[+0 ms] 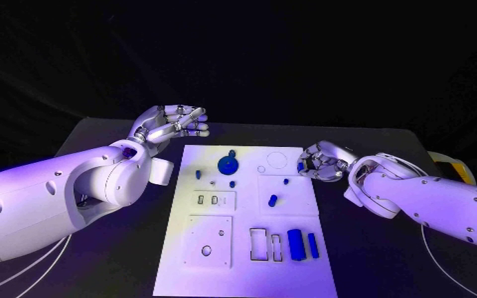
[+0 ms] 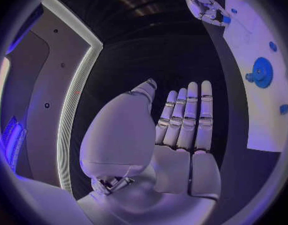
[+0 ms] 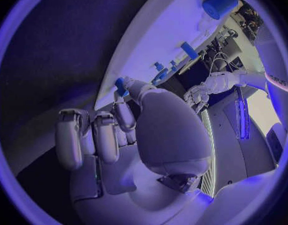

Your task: Assemble the parts on the task board

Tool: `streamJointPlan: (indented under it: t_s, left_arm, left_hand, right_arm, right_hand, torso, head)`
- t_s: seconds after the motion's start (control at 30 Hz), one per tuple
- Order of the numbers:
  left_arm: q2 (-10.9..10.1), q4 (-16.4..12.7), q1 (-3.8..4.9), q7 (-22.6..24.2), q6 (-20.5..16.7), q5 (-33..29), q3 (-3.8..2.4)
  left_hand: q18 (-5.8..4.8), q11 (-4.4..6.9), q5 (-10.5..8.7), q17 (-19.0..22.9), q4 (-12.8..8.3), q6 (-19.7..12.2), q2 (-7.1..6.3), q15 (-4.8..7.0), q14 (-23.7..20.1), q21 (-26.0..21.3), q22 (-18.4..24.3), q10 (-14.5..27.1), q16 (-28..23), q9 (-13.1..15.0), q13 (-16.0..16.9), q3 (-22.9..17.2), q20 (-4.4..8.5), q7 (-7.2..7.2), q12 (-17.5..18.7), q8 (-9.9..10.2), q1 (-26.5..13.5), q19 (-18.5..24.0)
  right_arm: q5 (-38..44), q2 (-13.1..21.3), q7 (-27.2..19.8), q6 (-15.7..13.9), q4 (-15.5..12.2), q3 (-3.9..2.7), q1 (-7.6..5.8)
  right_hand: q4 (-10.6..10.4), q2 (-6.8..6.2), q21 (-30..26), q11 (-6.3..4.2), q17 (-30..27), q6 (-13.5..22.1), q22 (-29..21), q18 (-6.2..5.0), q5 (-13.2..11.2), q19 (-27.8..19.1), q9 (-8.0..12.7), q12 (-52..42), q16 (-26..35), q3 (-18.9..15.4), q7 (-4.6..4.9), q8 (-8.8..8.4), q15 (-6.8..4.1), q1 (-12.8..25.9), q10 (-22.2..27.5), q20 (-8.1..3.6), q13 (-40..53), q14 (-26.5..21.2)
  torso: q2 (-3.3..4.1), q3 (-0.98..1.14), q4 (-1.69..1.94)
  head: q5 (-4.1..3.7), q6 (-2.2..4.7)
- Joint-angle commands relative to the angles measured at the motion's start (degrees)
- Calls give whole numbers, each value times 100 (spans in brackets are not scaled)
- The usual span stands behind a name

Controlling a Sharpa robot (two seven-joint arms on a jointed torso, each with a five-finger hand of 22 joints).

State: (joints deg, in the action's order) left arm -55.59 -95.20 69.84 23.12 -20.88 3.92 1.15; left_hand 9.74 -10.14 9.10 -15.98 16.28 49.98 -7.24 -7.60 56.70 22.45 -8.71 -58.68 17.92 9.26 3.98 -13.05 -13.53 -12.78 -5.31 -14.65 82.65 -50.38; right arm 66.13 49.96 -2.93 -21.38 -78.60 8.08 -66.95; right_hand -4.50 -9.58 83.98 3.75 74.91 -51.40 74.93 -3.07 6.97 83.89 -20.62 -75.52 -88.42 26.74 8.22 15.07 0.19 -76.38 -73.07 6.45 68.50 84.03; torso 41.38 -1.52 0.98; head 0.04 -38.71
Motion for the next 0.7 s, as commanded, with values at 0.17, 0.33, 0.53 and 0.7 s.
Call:
streamJointPlan:
  t_s: [0.17, 0.33, 0.53, 0.7]
  left_arm:
    - [0, -20, 3, 25, 96, -12, -4]
    - [-3, -18, 3, 24, 96, -12, -4]
    - [0, -4, 3, 24, 96, -12, -4]
    - [6, 17, 3, 20, 101, -12, -3]
  left_hand:
    - [70, 1, -3, -5, 9, -22, 2, 10, -36, 33, 6, -12, -23, -2, -3, -21, -14, -33, 26, 14, 59, 15]
    - [70, 1, -3, -5, 9, -22, 2, 10, -36, 33, 6, -12, -23, -2, -3, -21, -14, -33, 26, 14, 59, 15]
    - [70, 1, -3, -5, 9, -22, 2, 10, -36, 33, 6, -12, -23, -2, -3, -21, -14, -33, 26, 14, 59, 15]
    - [70, 1, -3, -5, 9, -22, 2, 10, -36, 33, 6, -12, -23, -2, -3, -21, -14, -33, 26, 14, 59, 15]
  right_arm:
    - [29, -7, -41, -240, -10, 2, 12]
    - [-44, 8, -111, -471, -83, 2, 13]
    - [-137, 61, 6, -699, -303, -12, -5]
    - [-161, 73, 367, -656, -585, -23, -99]
  right_hand:
    - [8, 126, 62, -50, 1074, -213, 970, 125, 19, 142, -43, -103, -41, 134, -39, 148, -76, 67, -157, -70, 116, 504]
    - [28, 224, 134, -92, 1100, -319, 1045, 149, 34, 208, -82, -181, -48, 233, -87, 248, -113, 102, -264, -102, 230, 510]
    - [49, 257, 163, -112, 1099, -341, 1077, 159, 128, 235, -106, -222, -47, 290, -107, 301, -135, 143, -325, -126, 297, 511]
    - [151, 327, 158, -119, 1100, -306, 1076, 158, 13, 232, -129, -194, -46, 411, -109, 341, -146, 108, -305, -143, 276, 511]
  torso:
    - [-7, 0, 0]
    - [-8, 3, 1]
    - [-22, 1, -2]
    - [-25, -7, -2]
  head:
    - [0, -19]
    - [7, -25]
    - [30, -26]
    - [58, -25]
